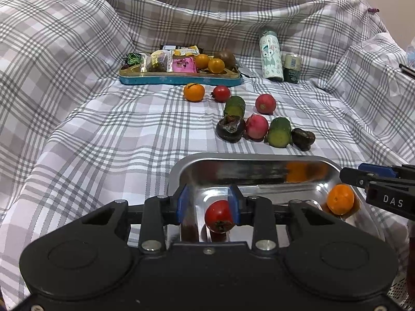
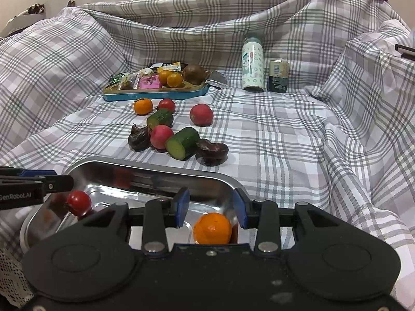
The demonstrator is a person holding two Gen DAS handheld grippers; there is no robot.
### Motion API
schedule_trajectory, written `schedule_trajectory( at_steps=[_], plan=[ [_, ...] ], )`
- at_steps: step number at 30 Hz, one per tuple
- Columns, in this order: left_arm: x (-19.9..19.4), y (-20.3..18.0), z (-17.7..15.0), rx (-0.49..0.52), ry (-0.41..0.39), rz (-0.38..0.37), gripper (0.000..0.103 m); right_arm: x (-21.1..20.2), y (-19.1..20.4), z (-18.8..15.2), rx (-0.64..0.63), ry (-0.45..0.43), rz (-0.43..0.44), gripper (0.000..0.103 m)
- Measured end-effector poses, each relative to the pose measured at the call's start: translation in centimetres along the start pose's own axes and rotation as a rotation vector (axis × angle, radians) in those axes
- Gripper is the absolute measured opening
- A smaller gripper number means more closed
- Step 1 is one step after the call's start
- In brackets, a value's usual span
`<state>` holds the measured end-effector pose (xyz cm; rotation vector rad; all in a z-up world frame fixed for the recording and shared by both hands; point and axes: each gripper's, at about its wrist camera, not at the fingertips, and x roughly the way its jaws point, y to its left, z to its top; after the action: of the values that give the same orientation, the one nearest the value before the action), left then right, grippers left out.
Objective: Organize fruits
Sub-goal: 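Open the right tool dropping the tangerine while the left tool releases the tomato, then move the right tool to the dark plum and lower around it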
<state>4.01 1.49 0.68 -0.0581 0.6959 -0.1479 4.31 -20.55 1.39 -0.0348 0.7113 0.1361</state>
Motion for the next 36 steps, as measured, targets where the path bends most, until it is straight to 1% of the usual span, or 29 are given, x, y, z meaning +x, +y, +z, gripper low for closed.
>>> schedule_trajectory(
  at_steps=[5,8,13,16,22,27,31,36],
  plan=[
    [-0.2,0.1,0.4,-0.011,-0.011,0.011,0.042,0.2,-0.1,0.3,0.009,0.015,-0.01,0.04],
    [0.0,0.0,0.7,-0.01,-0.014,0.043,0.042,0.4,0.3,0.5,-0.012,0.024,-0.03,0.04],
    [0.6,0.3,1.5,-0.029,0.023,0.022,0.042,0.9,0.4,1.3,-0.011,0.045,-0.012,0.04],
    [0.9,0.1,2.3,-0.027,0.029,0.01,0.042,1.4,0.4,2.1,-0.024,0.04,-0.018,0.04],
    [2.2,-1.0,3.8,0.048,0.031,0.004,0.042,3.2,0.1,3.9,-0.025,0.033,-0.024,0.04],
    [3.6,-1.9,4.8,0.101,0.038,-0.011,0.042,4.8,-0.4,4.6,-0.028,0.045,-0.03,0.04],
    [4.8,-2.1,5.6,0.113,0.052,-0.036,0.043,5.9,-0.8,4.8,-0.031,0.069,-0.022,0.04],
    [6.5,-1.9,6.3,0.114,0.073,-0.052,0.043,6.9,-1.0,5.1,-0.05,0.077,-0.016,0.04]
  ],
)
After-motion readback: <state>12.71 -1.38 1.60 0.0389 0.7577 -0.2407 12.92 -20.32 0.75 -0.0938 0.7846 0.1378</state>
